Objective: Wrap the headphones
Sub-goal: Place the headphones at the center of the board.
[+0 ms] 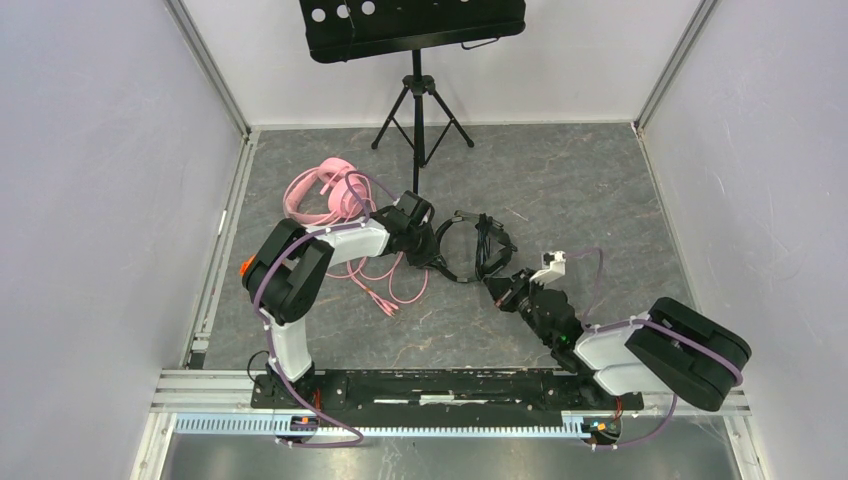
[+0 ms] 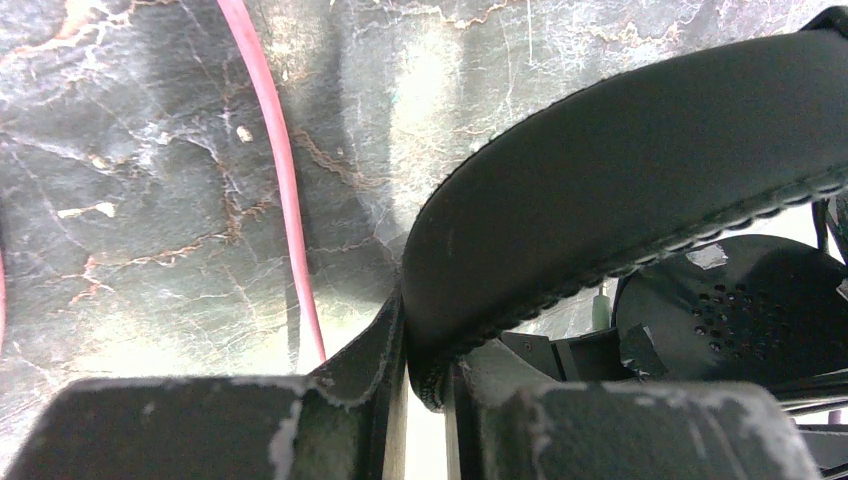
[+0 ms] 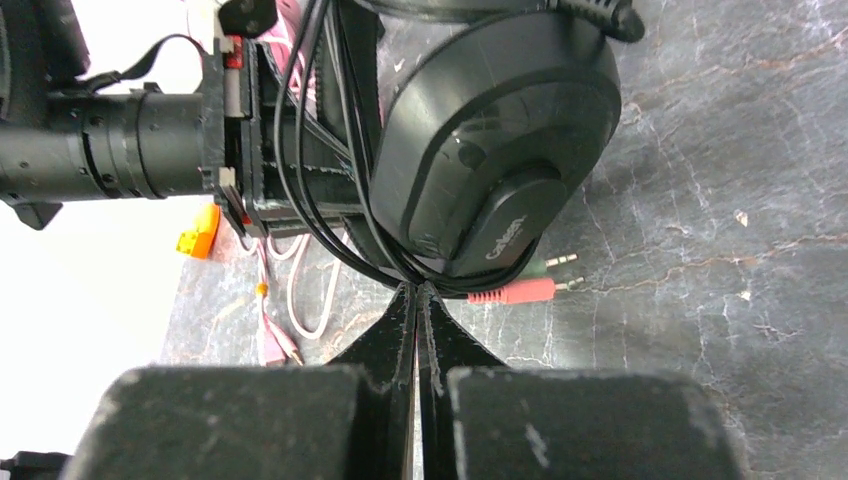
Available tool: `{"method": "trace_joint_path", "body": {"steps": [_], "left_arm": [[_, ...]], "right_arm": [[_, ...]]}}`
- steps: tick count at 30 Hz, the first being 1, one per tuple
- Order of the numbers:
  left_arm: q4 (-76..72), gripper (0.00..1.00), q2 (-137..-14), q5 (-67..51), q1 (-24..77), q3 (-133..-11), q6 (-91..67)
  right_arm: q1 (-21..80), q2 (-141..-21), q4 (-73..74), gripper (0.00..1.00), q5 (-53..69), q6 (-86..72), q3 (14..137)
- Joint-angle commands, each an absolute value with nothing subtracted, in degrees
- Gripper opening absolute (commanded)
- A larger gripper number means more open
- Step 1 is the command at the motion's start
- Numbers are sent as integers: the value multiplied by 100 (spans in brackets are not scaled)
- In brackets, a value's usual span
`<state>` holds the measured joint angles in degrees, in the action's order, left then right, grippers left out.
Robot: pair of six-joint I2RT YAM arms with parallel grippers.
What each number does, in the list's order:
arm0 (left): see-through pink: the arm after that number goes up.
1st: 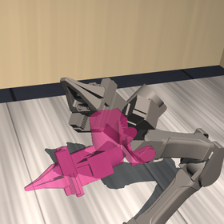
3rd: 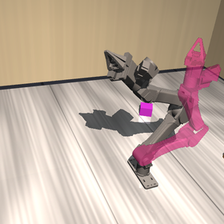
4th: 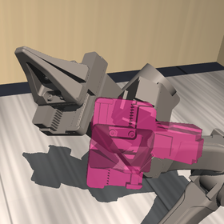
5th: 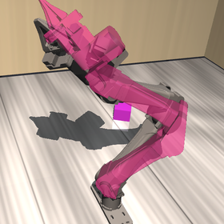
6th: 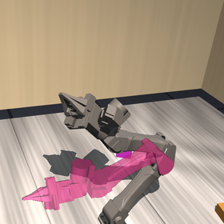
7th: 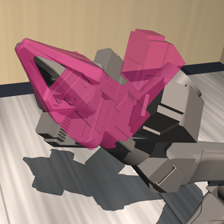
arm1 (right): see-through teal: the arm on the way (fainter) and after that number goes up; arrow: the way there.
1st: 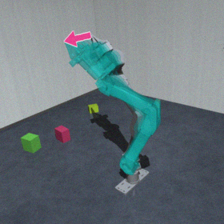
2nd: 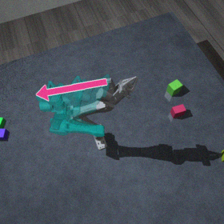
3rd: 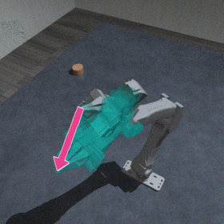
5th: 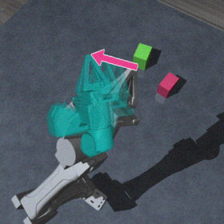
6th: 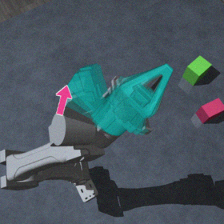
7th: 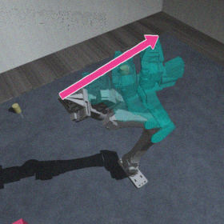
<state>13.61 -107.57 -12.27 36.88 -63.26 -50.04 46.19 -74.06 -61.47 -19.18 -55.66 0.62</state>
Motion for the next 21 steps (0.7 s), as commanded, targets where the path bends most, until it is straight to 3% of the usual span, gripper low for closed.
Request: {"method": "trace_joint_path", "body": {"steps": [1,21], "left_arm": [[1573,14,-10963,-1230,3753,-6362,-4931],[1572,13,-10911,-1215,3758,-6323,-4957]], "right_arm": [[4679,-7693,-6357,0,-1672,-5518,-944],[4620,-8832,-6995,0,-1816,-5607,-731]]}}
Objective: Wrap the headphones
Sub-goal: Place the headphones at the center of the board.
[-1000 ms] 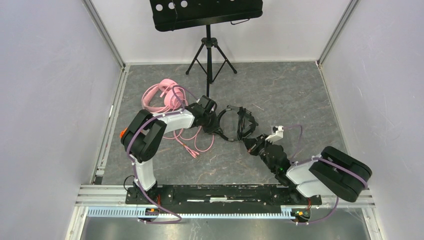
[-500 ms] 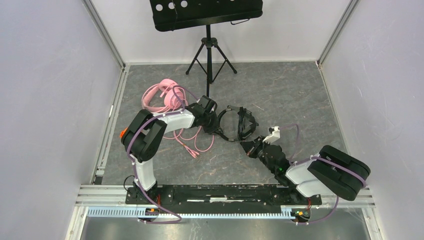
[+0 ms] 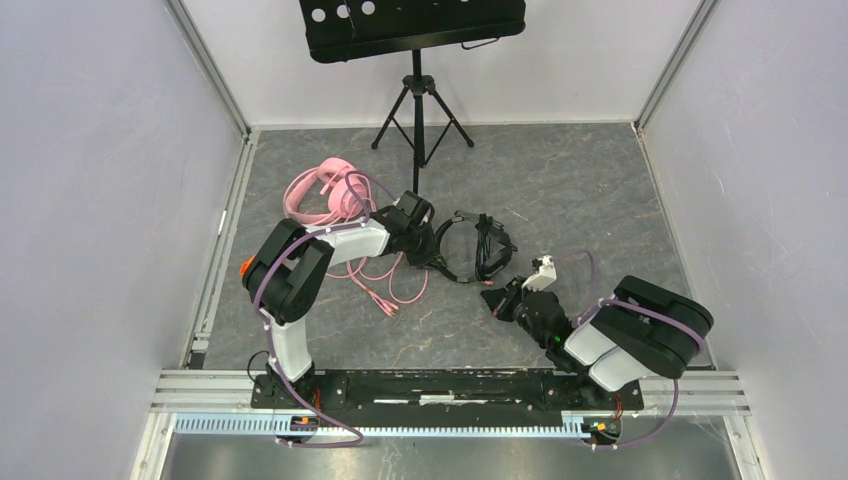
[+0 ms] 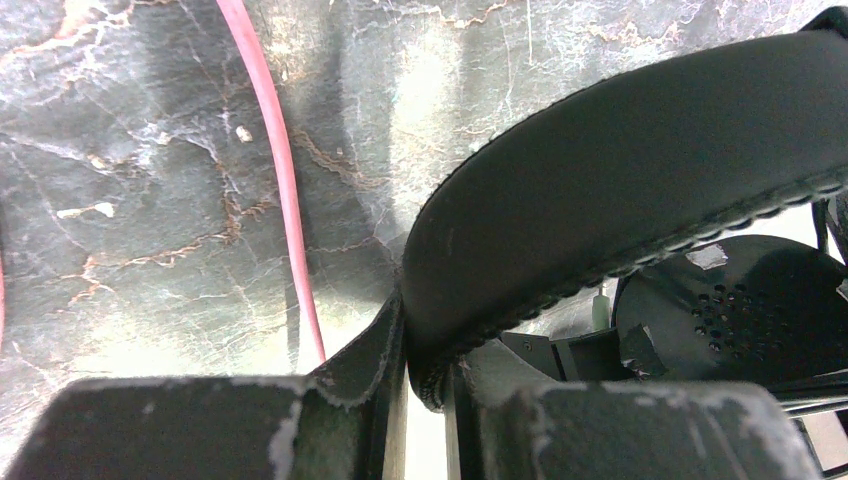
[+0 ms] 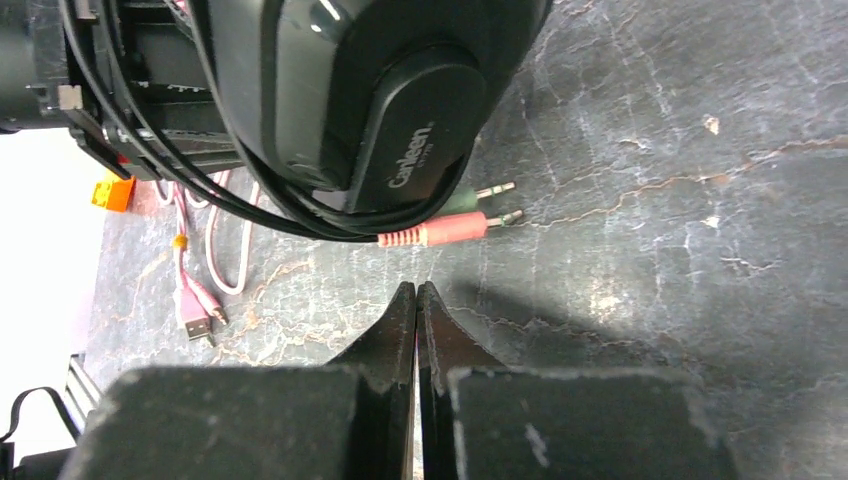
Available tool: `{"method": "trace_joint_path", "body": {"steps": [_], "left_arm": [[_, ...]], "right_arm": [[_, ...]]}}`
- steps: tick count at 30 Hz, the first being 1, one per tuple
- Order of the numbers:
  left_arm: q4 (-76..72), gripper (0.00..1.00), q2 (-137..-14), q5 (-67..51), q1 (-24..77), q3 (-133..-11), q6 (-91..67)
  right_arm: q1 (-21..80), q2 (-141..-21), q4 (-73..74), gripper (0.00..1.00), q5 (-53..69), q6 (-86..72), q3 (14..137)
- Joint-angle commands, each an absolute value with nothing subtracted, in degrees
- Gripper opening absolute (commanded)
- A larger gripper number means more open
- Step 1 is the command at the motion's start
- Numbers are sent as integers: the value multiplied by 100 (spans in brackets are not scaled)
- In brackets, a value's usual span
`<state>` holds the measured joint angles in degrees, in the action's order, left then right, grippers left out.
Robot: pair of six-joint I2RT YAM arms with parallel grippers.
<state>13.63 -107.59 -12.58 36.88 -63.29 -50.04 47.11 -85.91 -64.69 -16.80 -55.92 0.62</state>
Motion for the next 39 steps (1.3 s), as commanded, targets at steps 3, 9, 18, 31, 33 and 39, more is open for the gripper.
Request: {"method": "trace_joint_path", "body": {"steps": [3,9,18,31,33,39], "left_arm": [[1543,14,-10958,-1213,3762,-6337,-4998],[1511,14,-11085,-1213,3796,-6407,-5095],[1563,18,-11183,-1151,3814,-6477,-5133],[1692,26,-11294,-1134,3880,-6604,-5104],[1697,29,-11287,-1134,3893,-6584,-5106],[1787,38,-11185,-1083,3954,-6583,-5065]], "right_arm": [[4467,-9082,-7269,0,-1699,-5720,-599],[4301,-9388,-7430,0,-1789,-5940,-304],[4025,-9543,-7606,0,-2130,-6113,-102],[3701,-10061,-7843,0,-1871,-6110,312],[3649,-10096,-7822,0,-1874,-6117,316],[3551,-10262,-7841,0,-1786,-6117,360]]}}
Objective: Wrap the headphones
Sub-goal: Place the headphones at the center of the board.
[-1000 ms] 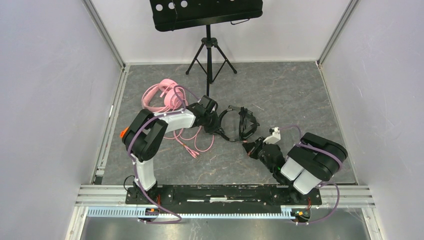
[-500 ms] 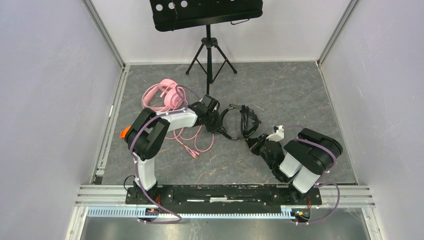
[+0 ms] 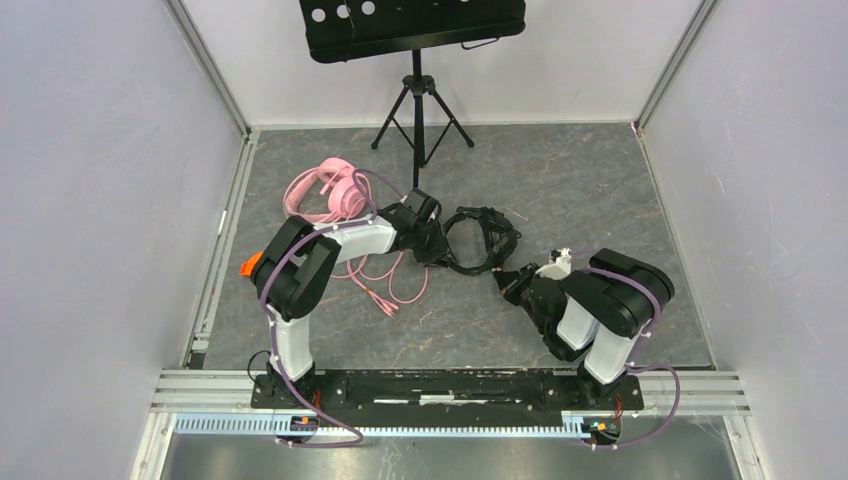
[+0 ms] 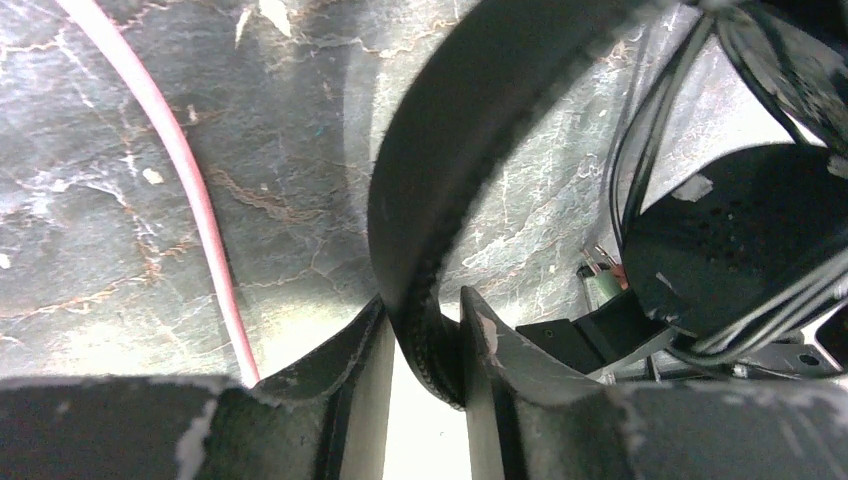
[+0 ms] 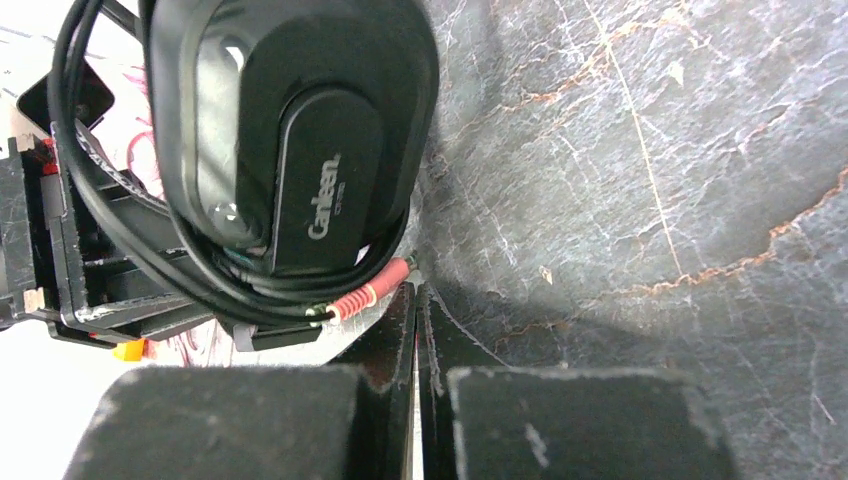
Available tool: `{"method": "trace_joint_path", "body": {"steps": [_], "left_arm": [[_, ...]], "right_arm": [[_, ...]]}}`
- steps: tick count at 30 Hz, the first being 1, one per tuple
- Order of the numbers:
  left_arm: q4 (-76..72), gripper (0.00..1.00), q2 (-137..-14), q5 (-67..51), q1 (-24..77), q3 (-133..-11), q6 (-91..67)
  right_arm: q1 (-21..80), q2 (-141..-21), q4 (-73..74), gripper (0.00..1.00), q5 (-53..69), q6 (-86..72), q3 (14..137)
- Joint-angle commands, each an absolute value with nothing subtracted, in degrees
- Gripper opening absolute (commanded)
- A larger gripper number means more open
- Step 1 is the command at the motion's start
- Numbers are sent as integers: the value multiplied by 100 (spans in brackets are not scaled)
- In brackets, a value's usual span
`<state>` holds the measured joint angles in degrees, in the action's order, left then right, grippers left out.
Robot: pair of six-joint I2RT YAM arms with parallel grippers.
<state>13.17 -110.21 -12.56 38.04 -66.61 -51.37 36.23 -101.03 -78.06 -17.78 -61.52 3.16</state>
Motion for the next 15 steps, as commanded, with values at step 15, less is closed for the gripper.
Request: {"method": "trace_joint_path", "body": {"steps": [15], "left_arm": [[1905,53,-10729,-977,3999,-6468,-5010]], "right_arm": [[3366,-10414,-7819,0,-1625,-6213,351]]}}
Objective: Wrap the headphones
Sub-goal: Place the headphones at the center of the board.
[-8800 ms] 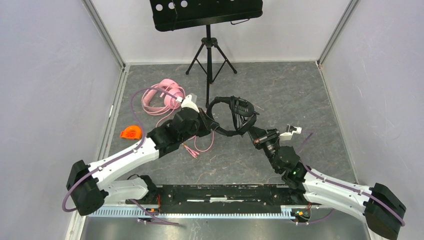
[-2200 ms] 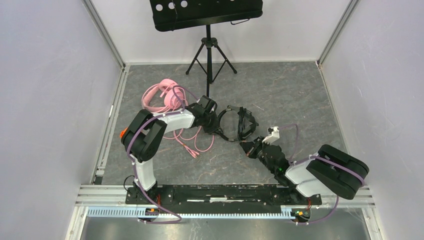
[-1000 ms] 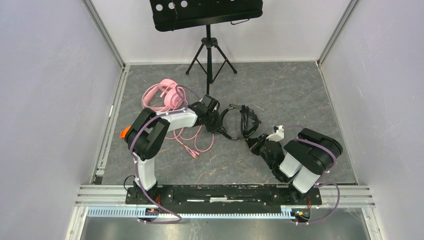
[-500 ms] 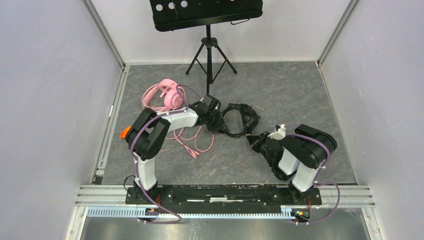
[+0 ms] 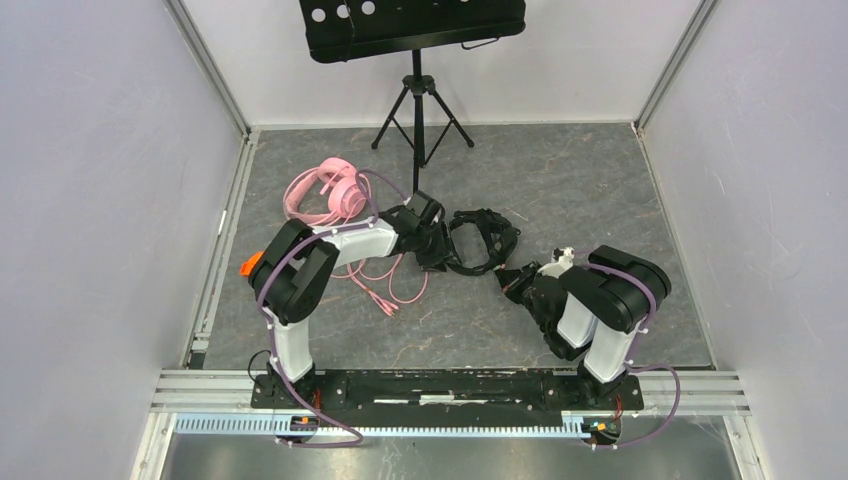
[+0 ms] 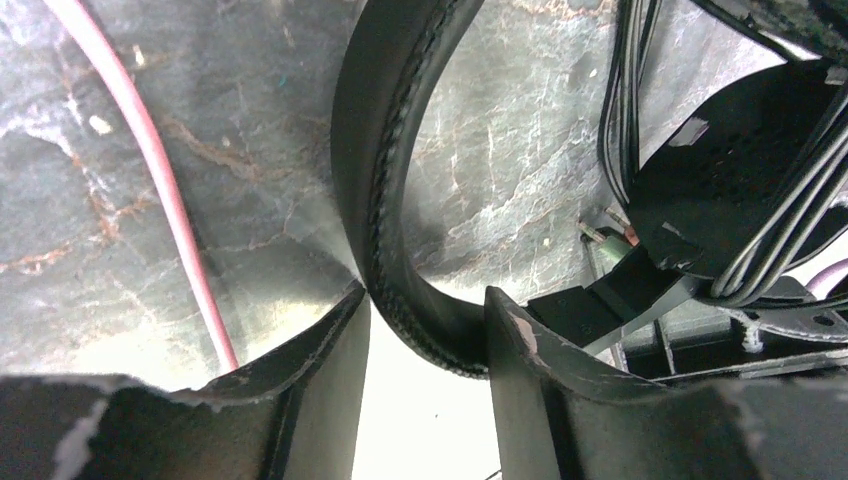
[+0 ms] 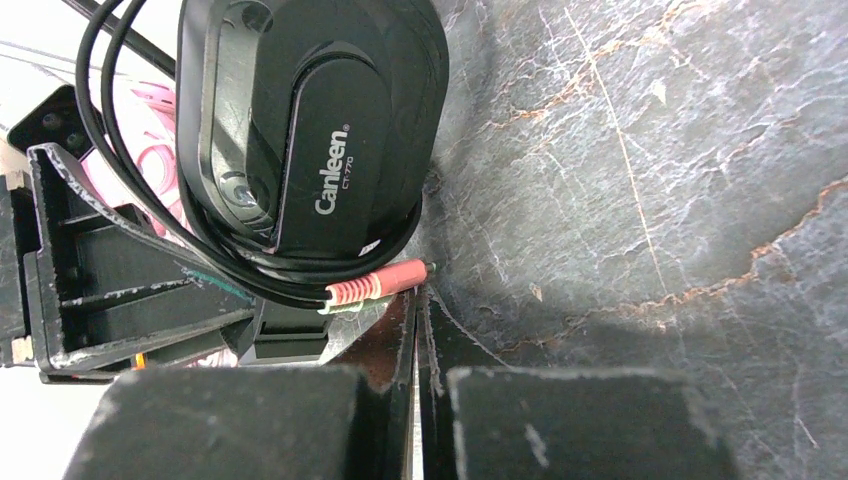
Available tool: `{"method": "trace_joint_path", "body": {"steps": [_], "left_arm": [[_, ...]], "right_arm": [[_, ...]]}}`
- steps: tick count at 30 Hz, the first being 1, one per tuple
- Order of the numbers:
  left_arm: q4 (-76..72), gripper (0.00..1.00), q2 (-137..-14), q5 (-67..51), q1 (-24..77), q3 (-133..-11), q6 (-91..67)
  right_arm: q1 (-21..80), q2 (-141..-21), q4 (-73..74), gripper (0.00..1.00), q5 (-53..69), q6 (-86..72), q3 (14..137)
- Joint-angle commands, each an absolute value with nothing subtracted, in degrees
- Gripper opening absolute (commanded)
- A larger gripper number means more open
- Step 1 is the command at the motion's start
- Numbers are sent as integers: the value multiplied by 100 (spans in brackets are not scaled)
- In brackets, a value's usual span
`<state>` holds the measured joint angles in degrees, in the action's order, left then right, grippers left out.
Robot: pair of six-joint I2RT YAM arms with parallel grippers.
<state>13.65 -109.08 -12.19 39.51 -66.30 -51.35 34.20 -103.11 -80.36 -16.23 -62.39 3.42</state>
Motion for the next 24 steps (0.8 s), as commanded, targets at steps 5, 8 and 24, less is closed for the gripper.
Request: {"method": "trace_joint_path", "body": {"steps": [5,8,24], "left_arm": [[1933,57,-10542,-958,3999,-6453,-5019],[1942,58,-10415,-917,3999,-6412,-5027],[1846,60,-10202,-959,3999,-6356,-4935]], "right_arm": [[3366,-10391,-7650,0,-1584,-6223,349],[3362,-10318,-7473,0,-1542,-6235,313],[3362,-8350,-5416,8,-1993,-5799,-256]]}}
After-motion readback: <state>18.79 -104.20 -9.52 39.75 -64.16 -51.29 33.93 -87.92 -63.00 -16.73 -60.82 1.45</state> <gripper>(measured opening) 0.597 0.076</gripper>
